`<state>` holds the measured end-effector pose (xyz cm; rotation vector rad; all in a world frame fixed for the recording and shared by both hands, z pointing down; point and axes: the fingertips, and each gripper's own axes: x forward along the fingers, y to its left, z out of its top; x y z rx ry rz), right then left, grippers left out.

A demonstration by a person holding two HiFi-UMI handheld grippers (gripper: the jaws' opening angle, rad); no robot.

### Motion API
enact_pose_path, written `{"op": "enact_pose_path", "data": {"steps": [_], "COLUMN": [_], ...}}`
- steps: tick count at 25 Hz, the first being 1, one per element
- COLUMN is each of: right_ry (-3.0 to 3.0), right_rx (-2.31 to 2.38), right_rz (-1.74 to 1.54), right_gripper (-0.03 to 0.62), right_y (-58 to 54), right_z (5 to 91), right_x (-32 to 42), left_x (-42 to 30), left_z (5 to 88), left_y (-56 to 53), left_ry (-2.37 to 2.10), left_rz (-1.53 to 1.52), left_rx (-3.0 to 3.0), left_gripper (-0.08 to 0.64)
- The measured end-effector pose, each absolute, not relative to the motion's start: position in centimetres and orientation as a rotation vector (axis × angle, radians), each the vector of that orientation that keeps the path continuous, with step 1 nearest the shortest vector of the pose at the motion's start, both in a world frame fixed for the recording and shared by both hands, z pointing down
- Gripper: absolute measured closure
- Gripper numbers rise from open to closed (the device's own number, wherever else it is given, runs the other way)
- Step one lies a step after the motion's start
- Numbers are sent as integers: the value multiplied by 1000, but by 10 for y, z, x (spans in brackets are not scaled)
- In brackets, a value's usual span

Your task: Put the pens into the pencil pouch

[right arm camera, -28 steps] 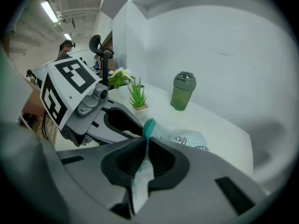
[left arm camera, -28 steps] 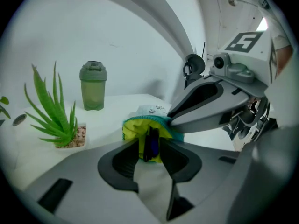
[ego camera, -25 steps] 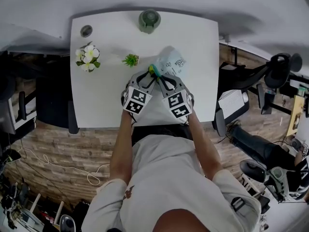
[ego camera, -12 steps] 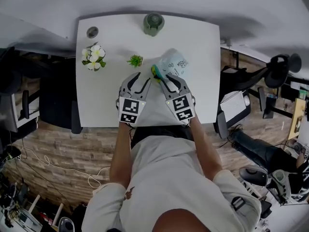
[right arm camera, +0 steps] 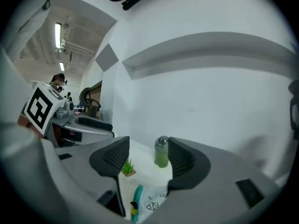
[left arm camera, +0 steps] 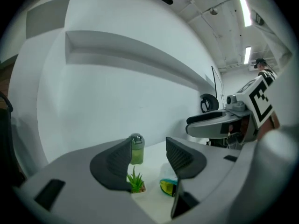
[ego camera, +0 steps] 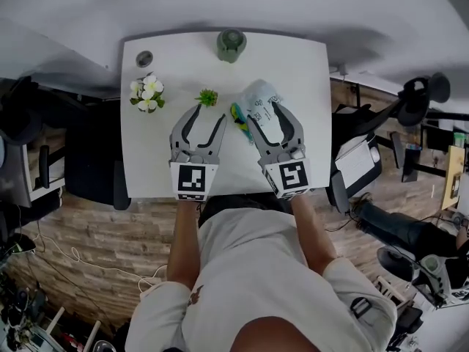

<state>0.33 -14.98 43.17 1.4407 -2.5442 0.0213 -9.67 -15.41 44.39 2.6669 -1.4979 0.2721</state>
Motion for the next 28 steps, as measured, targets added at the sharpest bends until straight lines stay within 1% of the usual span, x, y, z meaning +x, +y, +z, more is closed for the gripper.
{"op": "enact_pose_path", "data": {"steps": [2, 7, 28], "right_ry": [-2560, -2517, -2459], "right_rx": [1488, 1529, 1591], "right_rz": [-18, -64, -43], "right_gripper": [328, 333, 341], "right_y": [-147, -142, -141], "right_z": [416, 407, 399], "right_x": [6, 12, 23], "left_x": [-99, -100, -91], "left_z": [425, 395, 394], "left_y": [-152, -148, -148], "left_ry": [-1527, -1576, -1542], "left_rz": [229, 160, 196], "left_rx": [2695, 2745, 2801], "left_gripper": [324, 318, 333]}}
